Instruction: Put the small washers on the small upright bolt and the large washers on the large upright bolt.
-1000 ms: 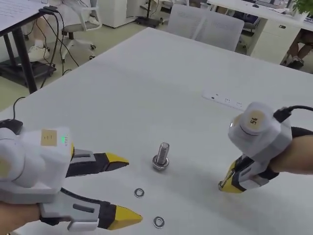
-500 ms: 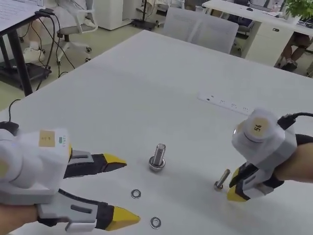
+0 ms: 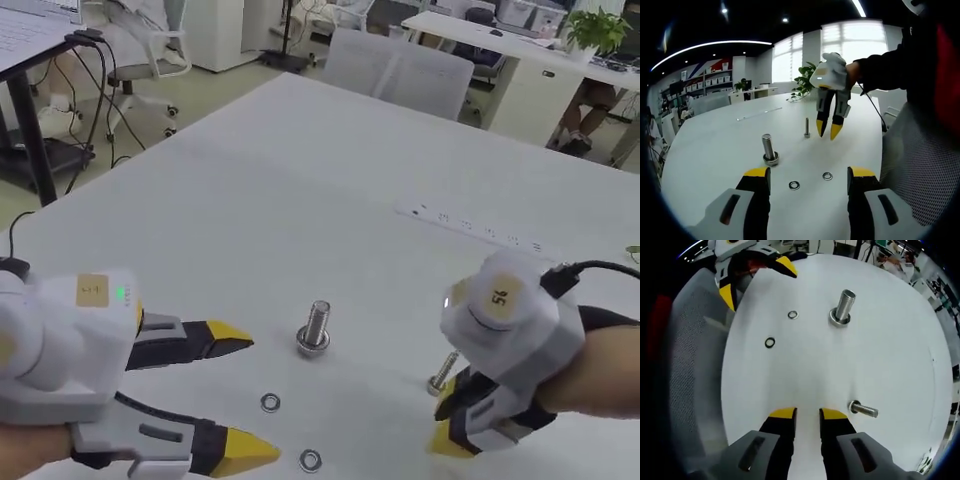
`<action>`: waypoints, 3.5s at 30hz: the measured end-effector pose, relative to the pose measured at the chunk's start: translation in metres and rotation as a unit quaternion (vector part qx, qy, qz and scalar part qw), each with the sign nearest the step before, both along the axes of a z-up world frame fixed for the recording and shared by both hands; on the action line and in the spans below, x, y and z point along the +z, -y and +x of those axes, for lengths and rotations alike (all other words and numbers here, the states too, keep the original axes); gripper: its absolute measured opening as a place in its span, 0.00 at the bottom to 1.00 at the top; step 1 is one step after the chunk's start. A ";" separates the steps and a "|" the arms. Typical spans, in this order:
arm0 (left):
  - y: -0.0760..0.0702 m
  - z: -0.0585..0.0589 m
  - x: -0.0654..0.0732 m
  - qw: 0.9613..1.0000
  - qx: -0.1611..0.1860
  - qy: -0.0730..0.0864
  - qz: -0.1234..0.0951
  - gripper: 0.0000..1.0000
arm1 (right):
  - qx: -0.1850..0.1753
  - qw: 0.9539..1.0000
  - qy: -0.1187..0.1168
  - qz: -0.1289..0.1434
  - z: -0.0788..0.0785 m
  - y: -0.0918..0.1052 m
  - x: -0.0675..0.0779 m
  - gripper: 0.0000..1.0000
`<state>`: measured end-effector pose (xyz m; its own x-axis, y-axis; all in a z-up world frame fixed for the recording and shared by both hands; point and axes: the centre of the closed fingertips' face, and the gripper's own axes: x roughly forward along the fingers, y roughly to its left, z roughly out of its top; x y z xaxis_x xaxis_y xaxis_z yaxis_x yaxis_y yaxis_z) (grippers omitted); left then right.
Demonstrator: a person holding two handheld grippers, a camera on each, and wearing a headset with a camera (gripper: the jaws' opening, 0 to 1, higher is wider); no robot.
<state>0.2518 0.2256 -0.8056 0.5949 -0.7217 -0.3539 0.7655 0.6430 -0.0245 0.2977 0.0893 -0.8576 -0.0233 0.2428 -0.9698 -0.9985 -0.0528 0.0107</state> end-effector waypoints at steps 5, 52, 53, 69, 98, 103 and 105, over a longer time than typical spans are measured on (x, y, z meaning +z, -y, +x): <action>0.000 0.000 0.001 1.000 0.000 0.002 0.001 0.61 | 0.025 1.000 -0.001 0.003 -0.011 -0.015 0.003 0.20; -0.003 -0.002 0.008 1.000 0.005 0.011 0.001 0.60 | 0.147 0.989 0.028 -0.005 -0.060 -0.092 -0.017 0.15; -0.004 -0.002 0.008 1.000 0.005 0.012 0.001 0.60 | 0.144 0.989 0.029 -0.003 -0.059 -0.092 -0.017 0.15; -0.004 -0.002 0.009 1.000 0.007 0.010 0.004 0.60 | 0.112 0.993 0.004 0.028 -0.053 -0.091 -0.017 0.13; 0.000 -0.004 0.002 1.000 -0.002 0.000 0.011 0.59 | 0.008 1.000 0.026 0.003 0.002 -0.003 -0.005 0.13; 0.000 -0.005 0.002 1.000 -0.003 -0.001 0.011 0.59 | -0.011 0.999 0.034 -0.001 0.013 0.014 0.001 0.13; 0.001 -0.005 0.002 1.000 -0.004 -0.002 0.011 0.59 | -0.020 0.999 0.036 -0.001 0.017 0.021 0.004 0.13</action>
<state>0.2467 0.2249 -0.8036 0.5881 -0.7182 -0.3719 0.7704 0.6374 -0.0126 0.3151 0.0686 -0.8532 0.0569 0.2401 -0.9691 -0.9980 -0.0135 -0.0619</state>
